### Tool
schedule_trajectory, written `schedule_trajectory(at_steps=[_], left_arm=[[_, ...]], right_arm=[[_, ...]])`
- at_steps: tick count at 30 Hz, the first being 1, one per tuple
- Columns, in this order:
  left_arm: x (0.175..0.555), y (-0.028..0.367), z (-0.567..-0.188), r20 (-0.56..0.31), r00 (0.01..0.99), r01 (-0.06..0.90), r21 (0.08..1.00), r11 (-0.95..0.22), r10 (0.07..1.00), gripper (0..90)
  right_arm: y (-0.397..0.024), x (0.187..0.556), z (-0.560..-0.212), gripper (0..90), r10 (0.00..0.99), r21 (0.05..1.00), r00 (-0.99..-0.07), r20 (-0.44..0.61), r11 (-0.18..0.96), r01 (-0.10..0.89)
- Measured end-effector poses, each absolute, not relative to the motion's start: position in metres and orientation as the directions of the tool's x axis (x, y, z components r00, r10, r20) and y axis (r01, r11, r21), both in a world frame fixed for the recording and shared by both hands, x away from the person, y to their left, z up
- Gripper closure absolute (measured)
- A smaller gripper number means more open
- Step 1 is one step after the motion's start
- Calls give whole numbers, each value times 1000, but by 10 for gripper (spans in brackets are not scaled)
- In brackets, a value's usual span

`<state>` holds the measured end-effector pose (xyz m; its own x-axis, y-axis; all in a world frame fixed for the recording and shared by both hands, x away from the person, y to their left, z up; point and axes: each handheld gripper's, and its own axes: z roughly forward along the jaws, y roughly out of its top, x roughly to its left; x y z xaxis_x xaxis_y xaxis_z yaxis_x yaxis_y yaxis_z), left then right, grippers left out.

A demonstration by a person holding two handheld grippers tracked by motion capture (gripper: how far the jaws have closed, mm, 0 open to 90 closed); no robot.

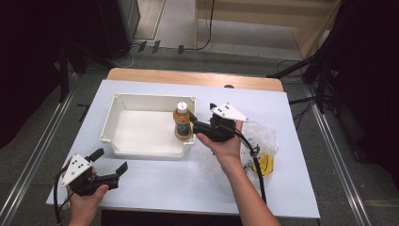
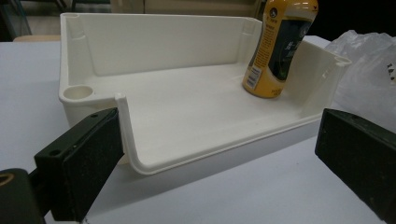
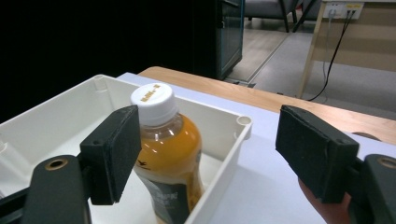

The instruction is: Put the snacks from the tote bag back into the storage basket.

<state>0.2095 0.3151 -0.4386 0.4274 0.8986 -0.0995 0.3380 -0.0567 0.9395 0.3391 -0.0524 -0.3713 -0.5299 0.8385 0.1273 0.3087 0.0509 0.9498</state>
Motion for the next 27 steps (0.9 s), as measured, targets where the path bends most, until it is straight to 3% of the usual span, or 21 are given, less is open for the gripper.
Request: schedule_trajectory(at_steps=[27], left_arm=[[211, 317, -440, -112, 415, 349, 936, -44, 903, 9]], right_arm=[[-127, 319, -380, 239, 873, 956, -467, 141, 2, 292]])
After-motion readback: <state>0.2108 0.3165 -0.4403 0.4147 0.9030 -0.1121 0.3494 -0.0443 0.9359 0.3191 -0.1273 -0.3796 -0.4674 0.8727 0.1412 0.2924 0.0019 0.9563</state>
